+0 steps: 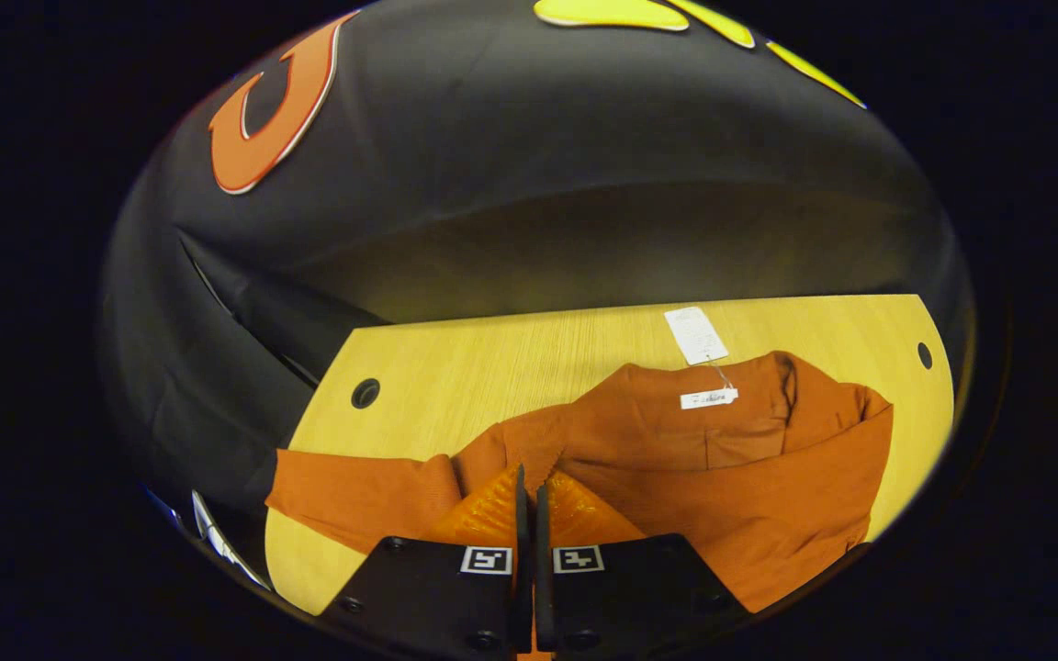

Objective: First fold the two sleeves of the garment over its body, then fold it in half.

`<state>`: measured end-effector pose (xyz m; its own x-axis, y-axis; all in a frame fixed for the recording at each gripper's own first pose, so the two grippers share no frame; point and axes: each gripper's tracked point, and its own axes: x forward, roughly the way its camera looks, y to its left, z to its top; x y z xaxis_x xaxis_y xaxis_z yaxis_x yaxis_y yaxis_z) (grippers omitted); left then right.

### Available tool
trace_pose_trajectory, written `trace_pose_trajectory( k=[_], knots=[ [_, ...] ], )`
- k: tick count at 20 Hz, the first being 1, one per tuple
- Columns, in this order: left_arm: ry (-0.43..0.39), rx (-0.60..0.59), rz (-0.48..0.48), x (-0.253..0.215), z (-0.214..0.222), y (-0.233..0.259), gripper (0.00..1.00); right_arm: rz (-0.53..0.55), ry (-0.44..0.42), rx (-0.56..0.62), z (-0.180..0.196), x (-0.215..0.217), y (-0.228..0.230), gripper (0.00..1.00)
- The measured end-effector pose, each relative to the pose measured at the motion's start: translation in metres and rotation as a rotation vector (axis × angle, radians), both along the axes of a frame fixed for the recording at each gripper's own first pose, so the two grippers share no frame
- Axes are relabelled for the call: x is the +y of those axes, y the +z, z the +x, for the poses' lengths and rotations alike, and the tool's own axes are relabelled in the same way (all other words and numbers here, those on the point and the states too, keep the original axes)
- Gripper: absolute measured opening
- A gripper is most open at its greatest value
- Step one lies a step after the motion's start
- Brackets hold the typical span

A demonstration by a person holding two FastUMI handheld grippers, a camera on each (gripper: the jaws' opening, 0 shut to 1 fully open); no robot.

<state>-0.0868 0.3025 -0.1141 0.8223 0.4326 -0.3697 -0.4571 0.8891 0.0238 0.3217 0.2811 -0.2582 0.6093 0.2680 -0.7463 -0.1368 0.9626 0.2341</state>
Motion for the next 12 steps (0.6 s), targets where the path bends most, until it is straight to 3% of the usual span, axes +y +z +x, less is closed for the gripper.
trace_pose_trajectory(
  k=[1, 2, 6, 7, 8, 9, 10, 12],
  knots=[
    [0.006, 0.007, 0.001, 0.005, -0.001, -0.002, 0.96, 0.015, 0.007, 0.01, -0.001, 0.006, -0.004, 0.06],
    [0.016, 0.012, 0.005, 0.009, 0.0, -0.002, 0.96, 0.033, 0.009, 0.019, 0.0, 0.012, -0.012, 0.04],
    [0.018, -0.009, 0.007, 0.019, 0.017, -0.001, 0.96, 0.094, -0.001, -0.007, 0.001, 0.015, 0.007, 0.43],
    [0.011, -0.019, 0.0, 0.02, 0.024, 0.0, 0.96, 0.109, 0.003, -0.012, -0.003, 0.015, 0.017, 0.36],
    [-0.001, -0.037, -0.01, 0.022, 0.035, 0.002, 0.96, 0.129, 0.013, -0.015, -0.009, 0.014, 0.027, 0.48],
    [-0.015, -0.055, -0.029, 0.024, 0.047, 0.003, 0.96, 0.144, 0.027, -0.019, -0.018, 0.011, 0.039, 0.52],
    [-0.036, -0.079, -0.07, 0.027, 0.062, 0.0, 0.96, 0.16, 0.052, -0.022, -0.03, 0.007, 0.05, 0.45],
    [-0.128, -0.112, -0.222, 0.032, 0.098, -0.017, 0.96, 0.189, 0.125, -0.023, -0.067, -0.005, 0.08, 0.45]
  ],
)
